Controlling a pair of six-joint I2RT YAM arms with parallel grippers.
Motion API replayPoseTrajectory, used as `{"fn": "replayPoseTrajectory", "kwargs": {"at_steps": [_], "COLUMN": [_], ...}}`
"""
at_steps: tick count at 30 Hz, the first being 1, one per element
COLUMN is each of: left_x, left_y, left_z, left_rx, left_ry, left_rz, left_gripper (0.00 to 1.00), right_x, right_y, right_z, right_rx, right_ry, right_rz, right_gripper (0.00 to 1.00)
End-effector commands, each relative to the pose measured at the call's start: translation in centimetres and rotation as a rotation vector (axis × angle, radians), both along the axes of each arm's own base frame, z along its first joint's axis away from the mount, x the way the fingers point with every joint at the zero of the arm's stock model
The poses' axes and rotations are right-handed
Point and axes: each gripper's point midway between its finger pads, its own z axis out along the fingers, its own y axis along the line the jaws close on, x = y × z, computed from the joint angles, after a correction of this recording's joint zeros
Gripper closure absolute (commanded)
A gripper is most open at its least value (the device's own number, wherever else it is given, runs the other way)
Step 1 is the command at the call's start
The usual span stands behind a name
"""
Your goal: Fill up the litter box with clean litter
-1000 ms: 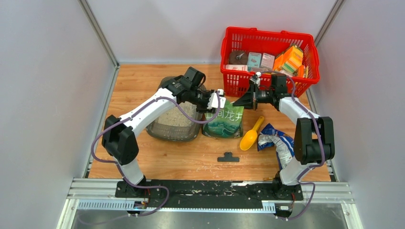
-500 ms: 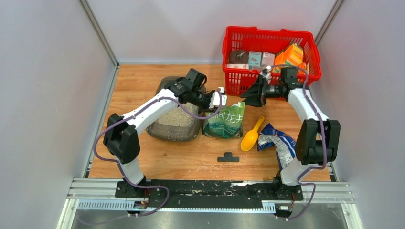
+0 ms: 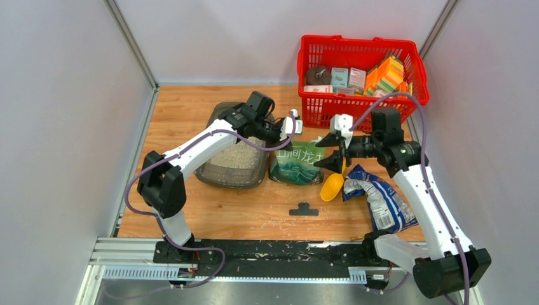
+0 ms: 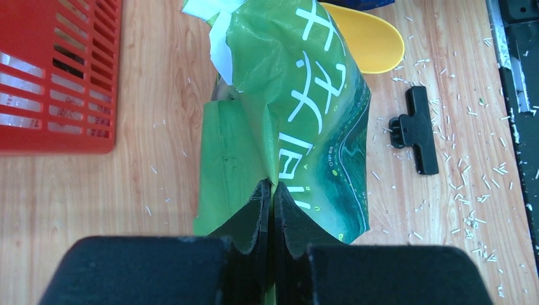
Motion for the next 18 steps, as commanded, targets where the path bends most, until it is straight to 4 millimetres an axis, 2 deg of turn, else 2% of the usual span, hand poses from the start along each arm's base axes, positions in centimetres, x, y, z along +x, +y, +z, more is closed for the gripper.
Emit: {"fn": "replayPoseTrajectory", "kwargs": {"at_steps": [1, 6, 12, 18], "left_x": [-1.2, -1.3, -1.3, -1.2], "left_y": [-0.8, -0.8, -0.9, -1.0], "left_z": [1.5, 1.6, 1.7, 2.1], "left_rx": [-0.065, -0.07, -0.079, -0.097], "left_ry": [0.029, 0.038, 0.052, 0.077], "left_rz": [-0.021, -0.022, -0.018, -0.011], "left_gripper": [0.92, 0.92, 0.92, 0.92], "right_x": [4.0, 4.3, 4.9, 5.5], "right_y": [-0.3, 0.8, 1.7, 0.8], "right_z": [-3.1, -4.0, -5.3, -8.0], "right_rx": [-0.135, -0.177, -0.188, -0.247], "right_ry": [-0.361, -0.518, -0.575, -0.54], "right_rz": [0.043, 0.155, 0.226, 0.246], "right_gripper": [0.35, 0.34, 0.34, 0.35]}}
